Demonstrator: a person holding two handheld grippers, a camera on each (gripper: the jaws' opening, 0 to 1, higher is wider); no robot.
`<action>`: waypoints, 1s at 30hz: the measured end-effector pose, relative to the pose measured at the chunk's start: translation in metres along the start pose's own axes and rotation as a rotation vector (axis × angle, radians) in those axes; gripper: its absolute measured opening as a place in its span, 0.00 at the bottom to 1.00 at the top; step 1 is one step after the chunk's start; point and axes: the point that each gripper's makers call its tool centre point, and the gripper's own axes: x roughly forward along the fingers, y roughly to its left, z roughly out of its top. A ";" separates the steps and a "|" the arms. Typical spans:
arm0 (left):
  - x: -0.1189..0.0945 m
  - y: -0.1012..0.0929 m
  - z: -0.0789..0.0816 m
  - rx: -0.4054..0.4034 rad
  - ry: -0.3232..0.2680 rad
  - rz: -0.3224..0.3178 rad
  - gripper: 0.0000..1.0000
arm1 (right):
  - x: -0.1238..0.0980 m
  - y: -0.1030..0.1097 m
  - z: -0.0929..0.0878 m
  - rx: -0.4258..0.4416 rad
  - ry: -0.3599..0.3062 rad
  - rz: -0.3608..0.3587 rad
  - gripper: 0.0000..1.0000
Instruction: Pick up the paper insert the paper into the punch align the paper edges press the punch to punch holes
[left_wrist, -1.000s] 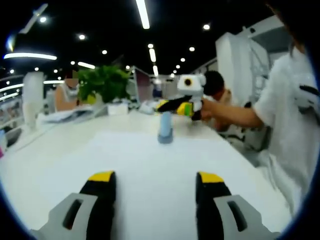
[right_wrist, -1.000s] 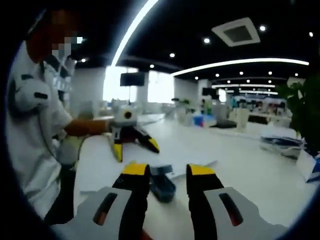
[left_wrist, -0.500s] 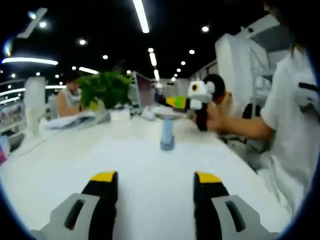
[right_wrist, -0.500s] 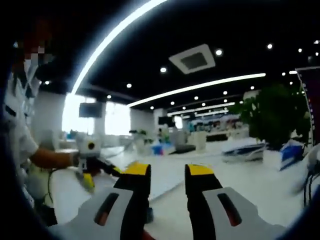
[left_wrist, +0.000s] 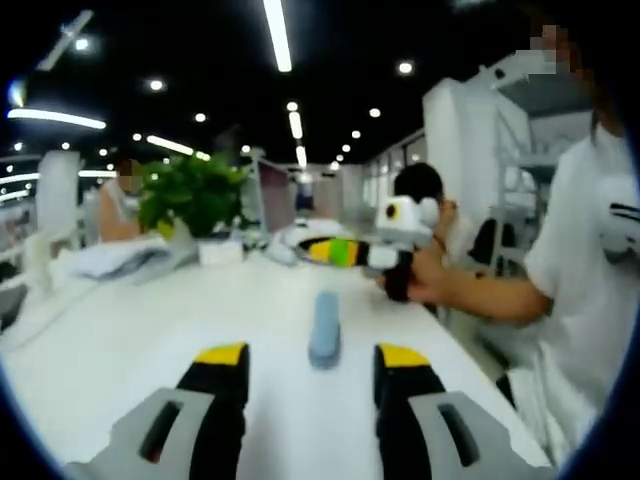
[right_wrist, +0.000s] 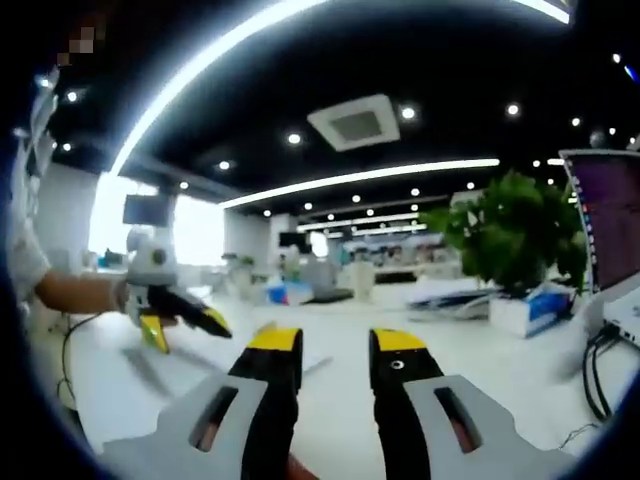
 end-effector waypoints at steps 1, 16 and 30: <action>0.004 -0.001 0.001 0.003 0.001 -0.005 0.50 | 0.000 -0.001 -0.001 -0.003 0.004 -0.004 0.30; 0.068 -0.025 -0.005 0.015 0.046 -0.112 0.50 | -0.001 -0.005 -0.003 -0.022 0.012 -0.038 0.31; 0.076 -0.023 -0.022 -0.015 0.021 -0.096 0.44 | -0.002 -0.001 -0.006 -0.065 0.035 -0.028 0.31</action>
